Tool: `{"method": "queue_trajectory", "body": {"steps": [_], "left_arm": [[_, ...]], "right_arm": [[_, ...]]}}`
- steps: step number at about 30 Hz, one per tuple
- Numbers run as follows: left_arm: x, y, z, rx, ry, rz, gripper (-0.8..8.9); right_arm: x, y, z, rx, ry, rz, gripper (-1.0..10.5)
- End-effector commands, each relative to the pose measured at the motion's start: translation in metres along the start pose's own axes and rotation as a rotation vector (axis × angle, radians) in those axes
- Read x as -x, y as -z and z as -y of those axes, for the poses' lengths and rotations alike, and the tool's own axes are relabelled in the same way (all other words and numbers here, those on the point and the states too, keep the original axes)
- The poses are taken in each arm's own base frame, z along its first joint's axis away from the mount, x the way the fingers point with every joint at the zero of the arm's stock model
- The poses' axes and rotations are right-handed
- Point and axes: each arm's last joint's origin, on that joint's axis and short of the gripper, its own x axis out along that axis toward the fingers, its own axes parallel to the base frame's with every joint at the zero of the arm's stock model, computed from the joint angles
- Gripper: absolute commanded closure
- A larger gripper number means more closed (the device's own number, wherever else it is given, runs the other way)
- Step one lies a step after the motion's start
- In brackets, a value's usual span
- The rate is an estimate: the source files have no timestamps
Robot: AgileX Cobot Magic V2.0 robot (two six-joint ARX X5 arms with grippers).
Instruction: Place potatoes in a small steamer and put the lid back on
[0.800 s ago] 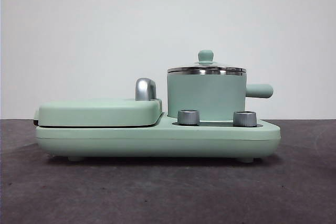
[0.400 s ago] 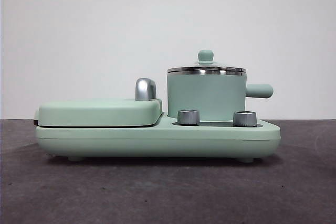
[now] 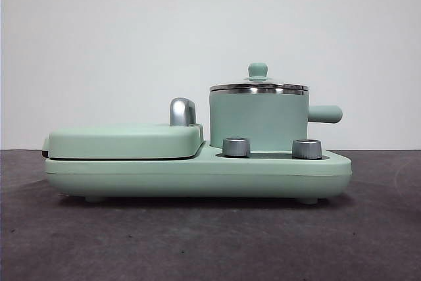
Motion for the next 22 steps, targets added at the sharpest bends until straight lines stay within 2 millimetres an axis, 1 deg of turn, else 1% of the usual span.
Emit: {"method": "queue_trajectory", "body": {"steps": [1,5,9,11,13,16,22], "left_arm": [[-0.002,0.006,-0.001,0.004,-0.004,-0.022,7.99],[-0.002,0.006,-0.001,0.004,-0.004,-0.022,7.99],[-0.002,0.007,-0.001,0.004,-0.005,-0.023,7.99],[-0.002,0.007,-0.001,0.004,-0.005,-0.023,7.99],[-0.002,0.007,-0.001,0.004,-0.005,-0.024,7.99],[-0.002,0.007,-0.001,0.004,-0.005,-0.025,7.99],[-0.002,0.007,-0.001,0.004,-0.005,-0.025,7.99]], "right_arm": [[0.001,-0.002,-0.002,0.005,-0.013,0.01,9.3],[0.003,-0.002,-0.001,0.004,0.005,0.027,9.3],[0.019,0.001,0.004,0.019,0.035,0.112,9.3],[0.028,0.008,0.009,0.067,0.095,0.17,9.3],[0.035,0.019,0.017,0.114,0.186,0.225,9.3],[0.036,0.038,0.031,0.178,0.335,0.306,9.3],[0.023,0.073,0.061,0.263,0.519,0.402,9.3]]}}
